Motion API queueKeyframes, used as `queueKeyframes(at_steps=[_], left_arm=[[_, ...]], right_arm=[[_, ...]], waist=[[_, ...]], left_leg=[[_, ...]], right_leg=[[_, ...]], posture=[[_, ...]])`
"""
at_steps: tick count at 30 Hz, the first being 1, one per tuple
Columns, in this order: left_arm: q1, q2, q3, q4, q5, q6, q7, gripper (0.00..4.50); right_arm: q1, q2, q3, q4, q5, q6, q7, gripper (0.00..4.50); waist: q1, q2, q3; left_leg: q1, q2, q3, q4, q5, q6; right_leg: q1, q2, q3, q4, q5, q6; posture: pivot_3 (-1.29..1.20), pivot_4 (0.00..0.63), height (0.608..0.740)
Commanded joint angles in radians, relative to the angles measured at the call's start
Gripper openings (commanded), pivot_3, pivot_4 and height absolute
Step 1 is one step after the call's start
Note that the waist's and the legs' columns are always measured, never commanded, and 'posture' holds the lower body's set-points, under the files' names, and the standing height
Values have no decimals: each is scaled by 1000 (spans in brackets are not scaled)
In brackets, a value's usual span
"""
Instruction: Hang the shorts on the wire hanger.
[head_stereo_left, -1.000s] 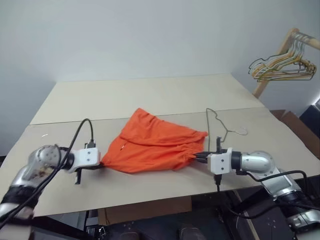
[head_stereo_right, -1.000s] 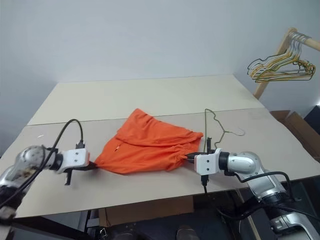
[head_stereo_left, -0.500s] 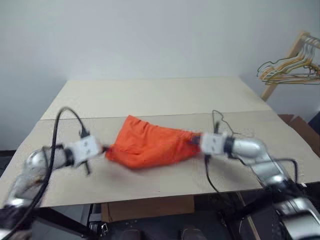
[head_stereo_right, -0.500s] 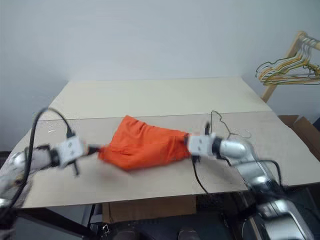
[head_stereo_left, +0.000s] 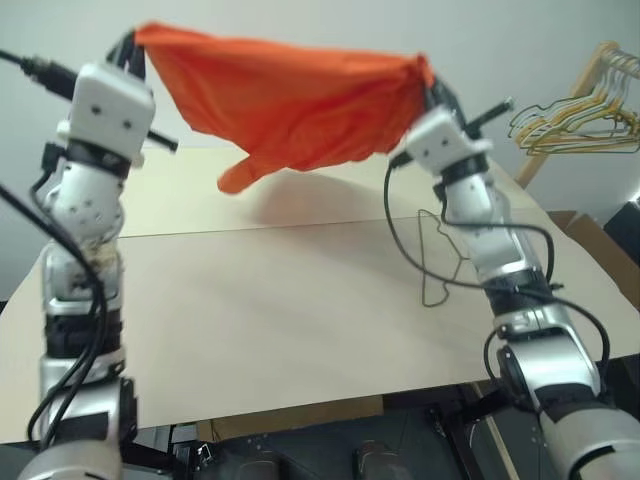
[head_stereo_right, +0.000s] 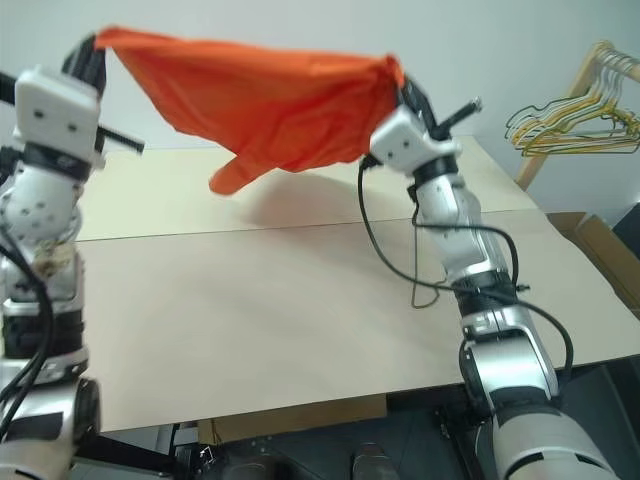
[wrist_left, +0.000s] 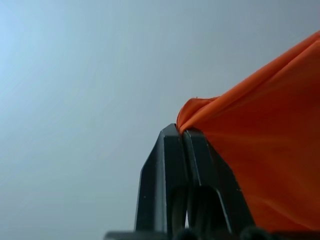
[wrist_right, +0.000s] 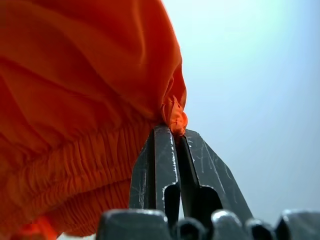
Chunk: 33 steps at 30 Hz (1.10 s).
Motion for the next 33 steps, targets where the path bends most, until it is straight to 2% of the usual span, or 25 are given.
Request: queueKeyframes(at_steps=[1,6,10,16,21,26,27,33], left_arm=[[173,63,5,-89,-74,-17,-165,45],[432,135,-2,-208,-188,39,-379,45],[663,248,-12,-274,-214,74,-563,45],[850,380,1,-329,-161,123,-695,45],[952,445,39,-394,-156,204,-781,45],[1044,502,101,-416,-107,258,-857,45],[1056,504,109,-416,-101,268,-864,45],[1072,483,108,-432,-81,280,-871,45]], right_arm=[[115,-42,76,-47,22,-92,177,0],[236,-78,186,-8,-21,-252,301,0],[286,-125,263,44,-38,-376,408,0],[329,-257,312,-52,103,-484,693,0],[347,-342,329,-109,201,-534,858,0],[346,-353,333,-121,271,-543,965,0],[347,-353,333,-122,280,-546,982,0],[351,-359,333,-121,299,-573,1065,0]], waist=[[-8,1,0],[-18,0,1],[-16,1,1],[-4,0,2],[4,0,2],[9,-1,3],[11,-1,3],[20,-1,3]], left_leg=[[4,1,0,0,-3,5],[13,2,2,4,-3,10],[26,3,3,1,-3,10],[29,3,4,2,-4,12],[32,4,5,1,-5,12],[41,5,8,-1,-5,13],[43,5,8,-1,-5,13],[44,6,8,-1,-6,14]], right_leg=[[6,1,-1,-3,0,0],[13,1,0,-3,2,0],[23,3,1,-3,0,-1],[29,1,1,-4,-2,-1],[31,1,1,-4,-2,-1],[37,1,1,-4,-6,-5],[39,1,1,-4,-10,-10],[42,0,1,-4,-12,-10]], posture=[[30,0,740],[21,0,740],[27,0,740],[34,0,740],[34,0,740],[44,0,740],[47,0,740],[54,0,740]])
